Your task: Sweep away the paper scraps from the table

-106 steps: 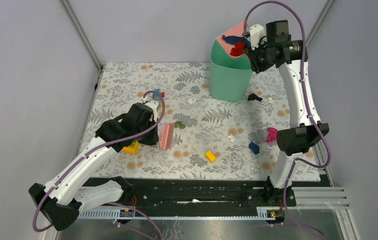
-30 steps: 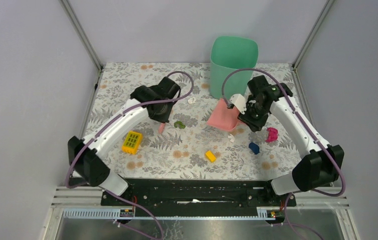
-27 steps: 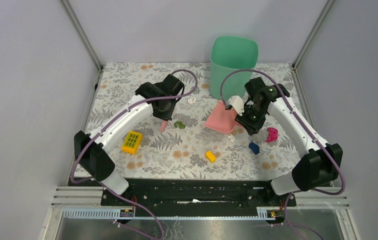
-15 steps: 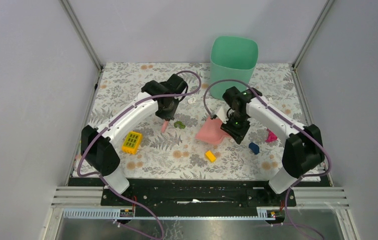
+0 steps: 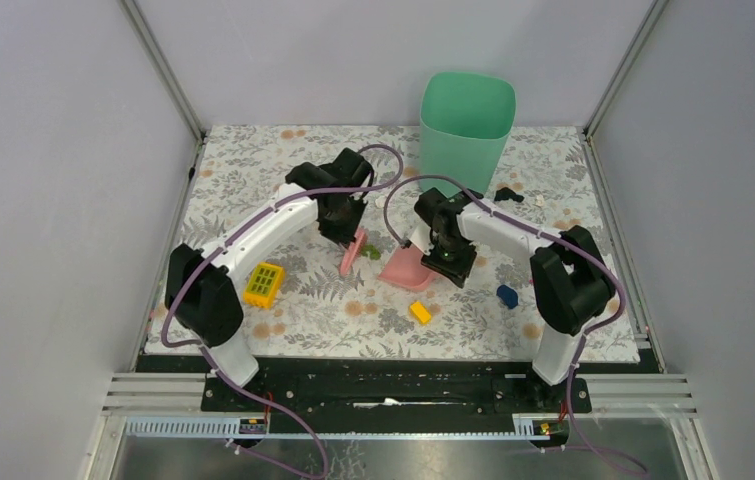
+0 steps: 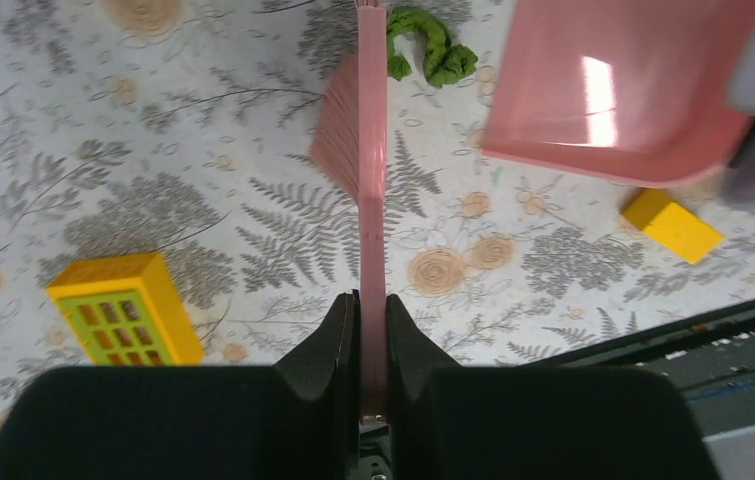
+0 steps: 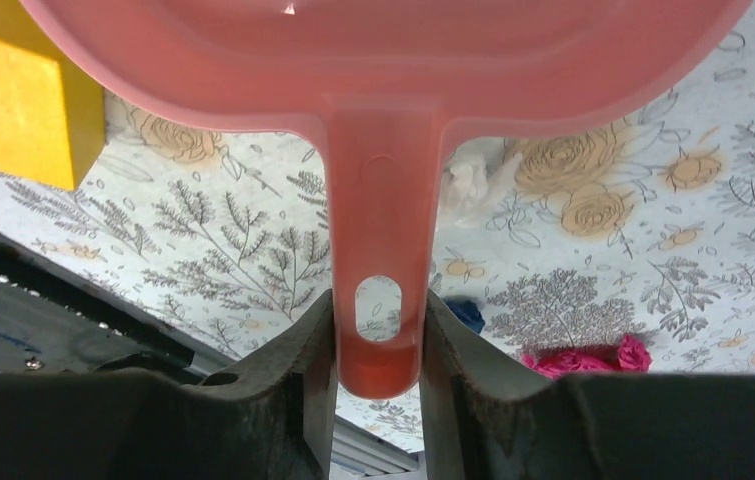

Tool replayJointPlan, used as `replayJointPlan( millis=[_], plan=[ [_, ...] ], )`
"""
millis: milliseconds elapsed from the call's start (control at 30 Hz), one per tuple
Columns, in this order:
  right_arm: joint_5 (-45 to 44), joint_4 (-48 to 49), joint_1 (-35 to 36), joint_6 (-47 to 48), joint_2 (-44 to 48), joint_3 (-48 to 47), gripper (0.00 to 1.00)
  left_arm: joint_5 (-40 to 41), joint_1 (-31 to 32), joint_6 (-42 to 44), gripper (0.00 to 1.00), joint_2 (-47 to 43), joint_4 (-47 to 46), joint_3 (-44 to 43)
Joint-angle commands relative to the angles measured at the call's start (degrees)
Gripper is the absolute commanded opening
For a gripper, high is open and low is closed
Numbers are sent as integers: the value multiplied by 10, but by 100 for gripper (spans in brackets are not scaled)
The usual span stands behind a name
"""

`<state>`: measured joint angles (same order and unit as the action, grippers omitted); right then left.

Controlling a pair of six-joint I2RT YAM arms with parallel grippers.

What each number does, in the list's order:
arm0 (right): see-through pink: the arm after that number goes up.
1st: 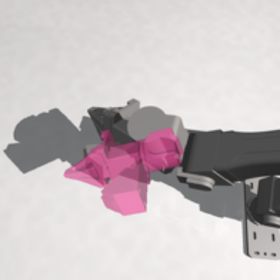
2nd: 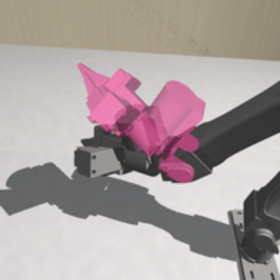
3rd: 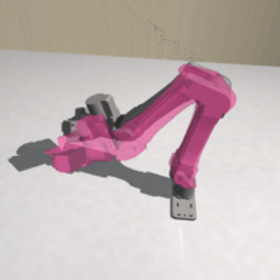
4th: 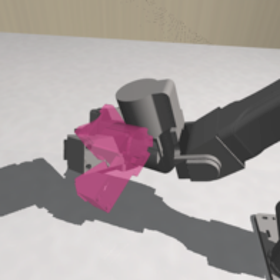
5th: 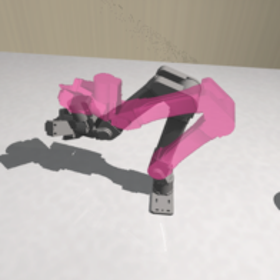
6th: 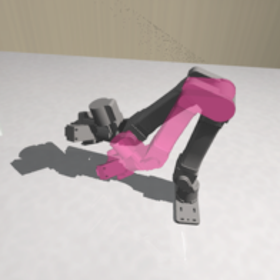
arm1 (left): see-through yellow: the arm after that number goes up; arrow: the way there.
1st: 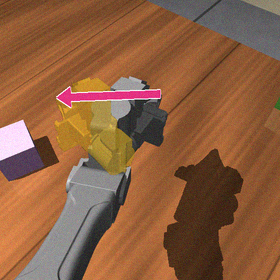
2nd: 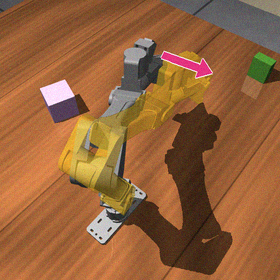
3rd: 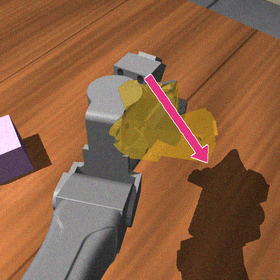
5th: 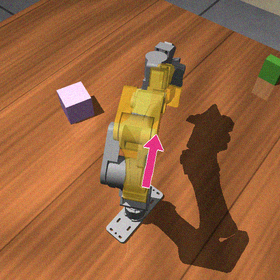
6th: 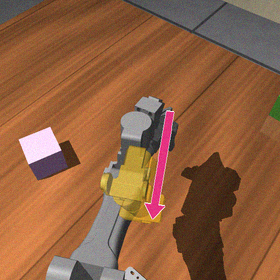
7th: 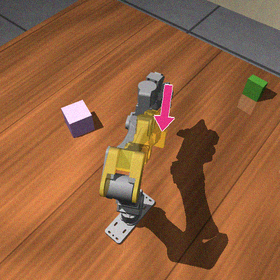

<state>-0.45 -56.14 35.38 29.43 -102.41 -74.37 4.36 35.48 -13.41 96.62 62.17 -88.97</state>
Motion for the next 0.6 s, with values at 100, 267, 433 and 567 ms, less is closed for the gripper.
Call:
replayJointPlan(
  millis=[100, 267, 433, 567],
  plan=[
    [15, 29, 12, -6, -27, -15, 0, -136, -1, 3, 0, 1, -63, 7],
    [34, 33, 12, -7, -6, -11, 0, -121, -1, 2, 0, -54, -67, -1],
    [22, 46, 12, -8, 27, 21, 0, -71, -2, 12, 0, -98, -59, -18],
    [-5, 63, 12, -4, 46, 53, 0, 44, -3, 25, 0, -89, -10, -53]
  ],
)
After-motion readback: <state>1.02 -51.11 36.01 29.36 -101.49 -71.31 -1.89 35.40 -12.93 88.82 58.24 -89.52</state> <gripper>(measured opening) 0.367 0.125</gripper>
